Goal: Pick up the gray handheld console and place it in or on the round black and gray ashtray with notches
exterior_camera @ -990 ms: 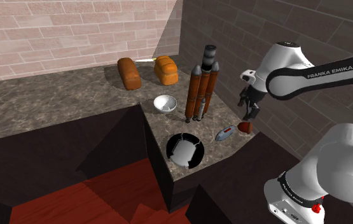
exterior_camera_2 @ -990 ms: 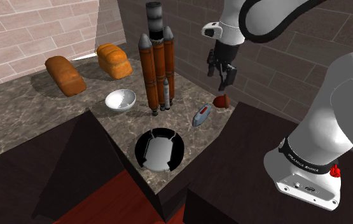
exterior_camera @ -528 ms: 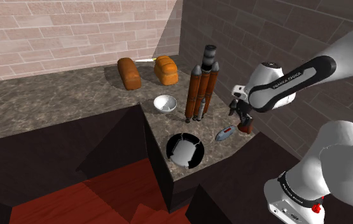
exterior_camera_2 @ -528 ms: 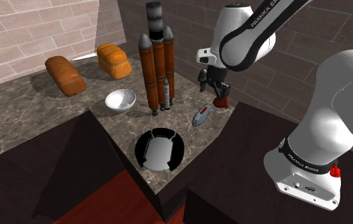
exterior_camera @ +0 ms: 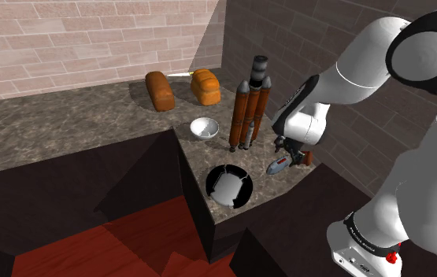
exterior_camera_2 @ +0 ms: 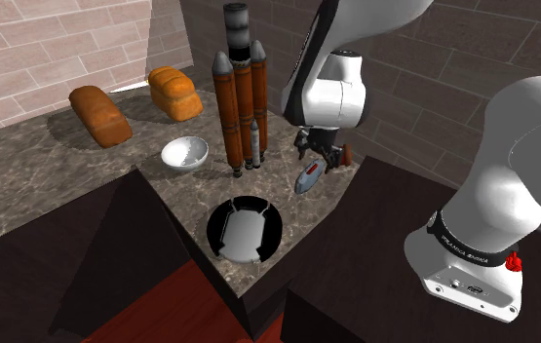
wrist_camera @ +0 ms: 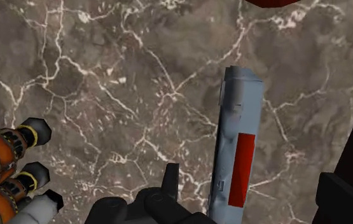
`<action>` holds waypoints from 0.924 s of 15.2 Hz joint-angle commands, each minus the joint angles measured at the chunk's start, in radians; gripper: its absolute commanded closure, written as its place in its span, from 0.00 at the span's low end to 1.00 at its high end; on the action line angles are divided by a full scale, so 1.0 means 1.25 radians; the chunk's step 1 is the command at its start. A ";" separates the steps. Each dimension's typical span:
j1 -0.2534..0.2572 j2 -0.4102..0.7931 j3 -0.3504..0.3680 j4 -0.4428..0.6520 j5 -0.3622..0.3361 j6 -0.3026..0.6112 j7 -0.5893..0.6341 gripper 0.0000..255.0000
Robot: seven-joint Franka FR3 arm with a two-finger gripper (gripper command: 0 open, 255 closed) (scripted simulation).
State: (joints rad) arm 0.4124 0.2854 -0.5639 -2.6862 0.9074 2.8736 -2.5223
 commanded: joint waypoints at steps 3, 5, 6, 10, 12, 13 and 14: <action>-0.070 0.069 0.095 0.040 0.134 0.016 -0.113 0.00; -0.097 0.098 0.129 0.059 0.186 0.024 -0.156 0.00; -0.105 0.107 0.139 0.064 0.200 0.026 -0.168 0.00; -0.104 0.107 0.139 0.064 0.200 0.026 -0.168 0.00; -0.104 0.107 0.139 0.064 0.200 0.026 -0.168 0.00; -0.104 0.107 0.138 0.064 0.200 0.026 -0.168 0.00; -0.104 0.107 0.138 0.064 0.200 0.026 -0.168 1.00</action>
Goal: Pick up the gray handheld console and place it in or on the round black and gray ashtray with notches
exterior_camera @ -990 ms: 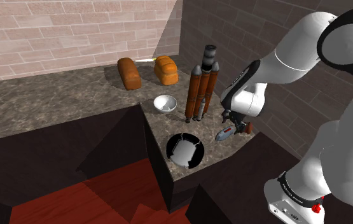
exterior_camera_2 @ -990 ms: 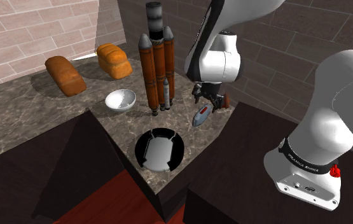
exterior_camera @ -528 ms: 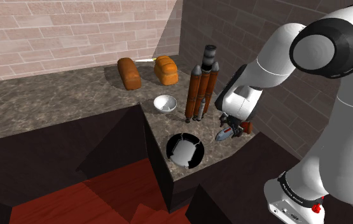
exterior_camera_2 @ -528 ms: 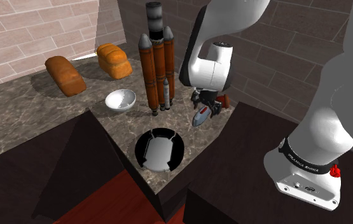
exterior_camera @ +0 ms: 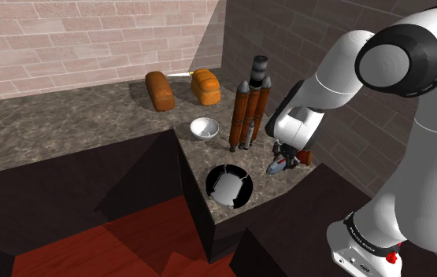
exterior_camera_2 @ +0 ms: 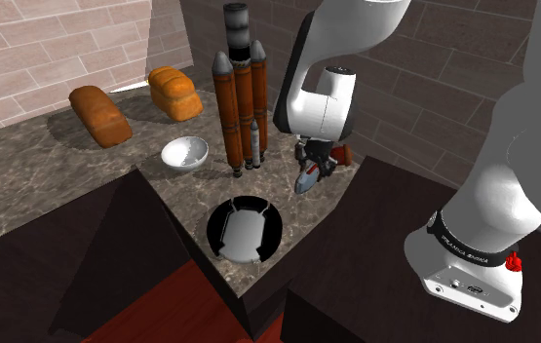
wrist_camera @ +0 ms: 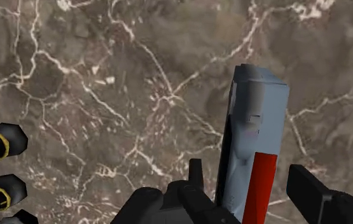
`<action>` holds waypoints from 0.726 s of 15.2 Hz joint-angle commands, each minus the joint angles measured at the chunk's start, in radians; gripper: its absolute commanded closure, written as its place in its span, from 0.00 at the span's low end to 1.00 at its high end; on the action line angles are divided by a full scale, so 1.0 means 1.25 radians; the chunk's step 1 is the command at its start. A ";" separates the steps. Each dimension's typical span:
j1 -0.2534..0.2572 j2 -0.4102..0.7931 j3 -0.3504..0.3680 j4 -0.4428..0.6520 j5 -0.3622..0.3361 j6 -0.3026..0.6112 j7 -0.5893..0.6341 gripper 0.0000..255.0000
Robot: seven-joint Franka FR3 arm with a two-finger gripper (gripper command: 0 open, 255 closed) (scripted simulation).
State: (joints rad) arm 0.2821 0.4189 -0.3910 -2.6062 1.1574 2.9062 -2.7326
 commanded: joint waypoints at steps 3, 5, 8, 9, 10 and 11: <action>0.000 0.000 0.000 0.000 0.000 0.000 0.000 1.00; 0.000 0.000 0.000 0.000 0.000 0.000 0.000 1.00; 0.000 0.000 0.000 0.000 0.000 0.000 0.000 1.00; 0.000 0.000 0.000 0.000 0.000 0.000 0.000 1.00; 0.013 -0.015 -0.016 -0.009 -0.026 -0.004 0.022 1.00; 0.026 -0.030 -0.032 -0.018 -0.052 -0.007 0.045 1.00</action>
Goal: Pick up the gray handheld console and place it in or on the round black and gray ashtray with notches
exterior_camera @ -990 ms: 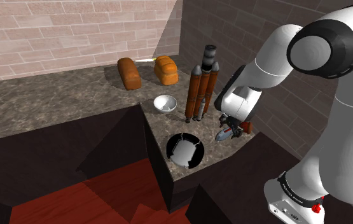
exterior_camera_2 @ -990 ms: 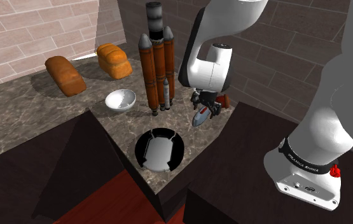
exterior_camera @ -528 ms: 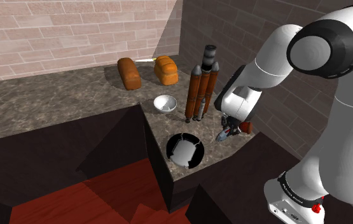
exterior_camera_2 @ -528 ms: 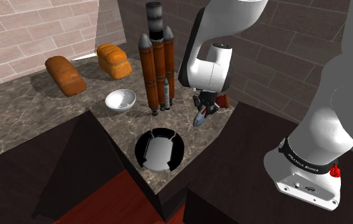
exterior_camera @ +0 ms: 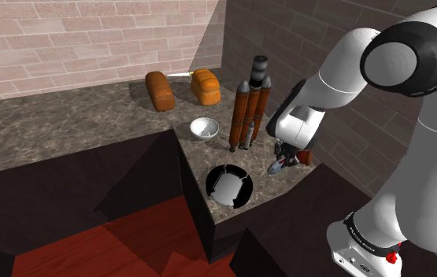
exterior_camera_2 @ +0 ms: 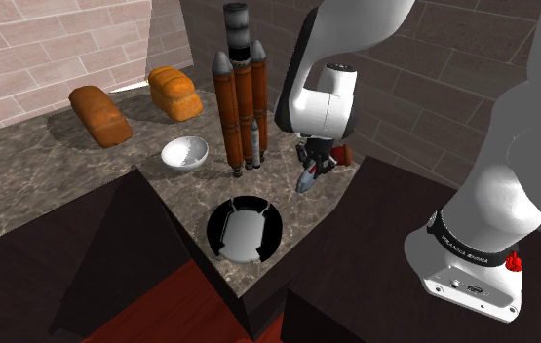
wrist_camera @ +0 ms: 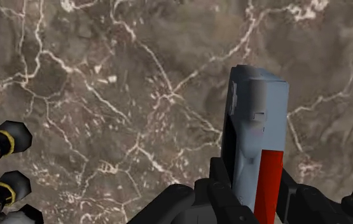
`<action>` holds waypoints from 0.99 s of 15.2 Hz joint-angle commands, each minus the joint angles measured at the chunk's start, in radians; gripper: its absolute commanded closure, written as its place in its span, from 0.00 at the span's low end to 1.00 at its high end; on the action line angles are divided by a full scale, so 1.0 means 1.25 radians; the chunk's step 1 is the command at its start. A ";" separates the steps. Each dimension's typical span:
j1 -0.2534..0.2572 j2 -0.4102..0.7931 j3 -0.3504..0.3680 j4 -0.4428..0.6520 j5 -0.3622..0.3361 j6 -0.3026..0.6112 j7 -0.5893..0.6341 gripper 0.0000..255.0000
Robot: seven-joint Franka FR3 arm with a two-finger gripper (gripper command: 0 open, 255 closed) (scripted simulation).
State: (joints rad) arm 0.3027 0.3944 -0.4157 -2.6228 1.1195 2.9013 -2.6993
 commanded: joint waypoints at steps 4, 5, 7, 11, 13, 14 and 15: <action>0.070 -0.071 -0.090 -0.040 -0.137 -0.019 0.114 1.00; 0.086 -0.087 -0.112 -0.048 -0.169 -0.023 0.140 1.00; 0.122 -0.119 -0.159 -0.064 -0.237 -0.031 0.194 1.00; 0.200 -0.190 -0.268 -0.093 -0.401 -0.047 0.319 1.00; 0.240 -0.231 -0.330 -0.106 -0.505 -0.056 0.396 1.00; 0.258 -0.254 -0.361 -0.113 -0.564 -0.060 0.440 1.00; 0.272 -0.278 -0.389 -0.118 -0.629 -0.066 0.487 1.00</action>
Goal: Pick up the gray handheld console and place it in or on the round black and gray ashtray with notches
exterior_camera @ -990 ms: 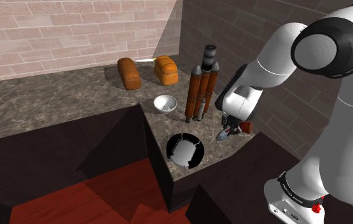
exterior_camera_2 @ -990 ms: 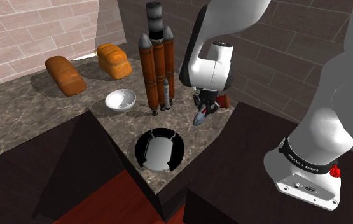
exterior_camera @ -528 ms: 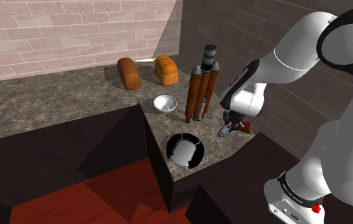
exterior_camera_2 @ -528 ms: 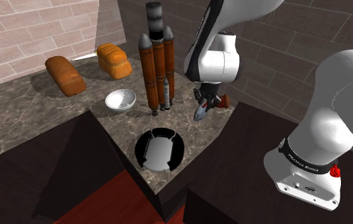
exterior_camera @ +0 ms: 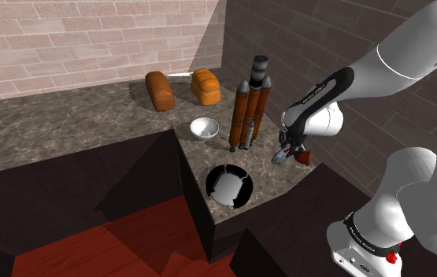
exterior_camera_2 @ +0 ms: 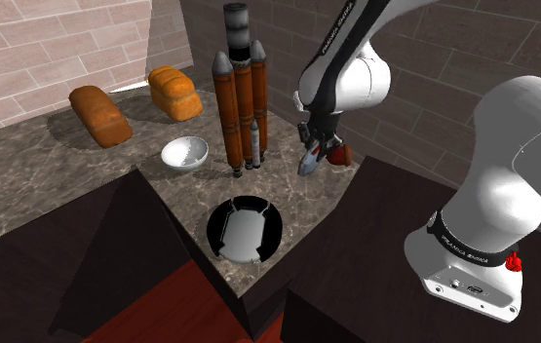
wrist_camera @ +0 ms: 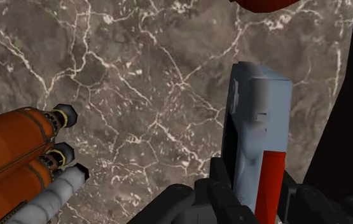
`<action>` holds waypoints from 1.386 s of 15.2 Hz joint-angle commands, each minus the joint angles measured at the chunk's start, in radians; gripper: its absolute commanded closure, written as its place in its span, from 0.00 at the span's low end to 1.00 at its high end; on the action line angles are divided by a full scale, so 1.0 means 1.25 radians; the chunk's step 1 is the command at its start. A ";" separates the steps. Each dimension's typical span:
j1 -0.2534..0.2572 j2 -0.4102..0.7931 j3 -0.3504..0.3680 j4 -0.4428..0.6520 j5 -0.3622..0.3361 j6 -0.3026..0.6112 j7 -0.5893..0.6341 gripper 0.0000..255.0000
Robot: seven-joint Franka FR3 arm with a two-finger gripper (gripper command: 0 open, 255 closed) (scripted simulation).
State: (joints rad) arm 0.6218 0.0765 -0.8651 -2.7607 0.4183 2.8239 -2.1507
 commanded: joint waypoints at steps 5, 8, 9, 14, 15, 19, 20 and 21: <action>-0.022 -0.147 -0.057 -0.017 -0.368 -0.060 0.265 1.00; -0.023 -0.161 -0.005 -0.018 -0.391 -0.069 0.337 1.00; -0.012 -0.160 0.012 -0.017 -0.387 -0.069 0.362 1.00; 0.057 -0.138 0.087 0.004 -0.348 -0.072 0.470 1.00; 0.072 -0.131 0.101 0.012 -0.337 -0.073 0.488 1.00; 0.129 -0.094 0.153 0.053 -0.287 -0.083 0.552 1.00; 0.143 -0.083 0.165 0.066 -0.274 -0.087 0.566 1.00; 0.156 -0.071 0.177 0.080 -0.261 -0.091 0.580 1.00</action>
State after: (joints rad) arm 0.8024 -0.0117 -0.6616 -2.6733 0.0981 2.7219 -1.4663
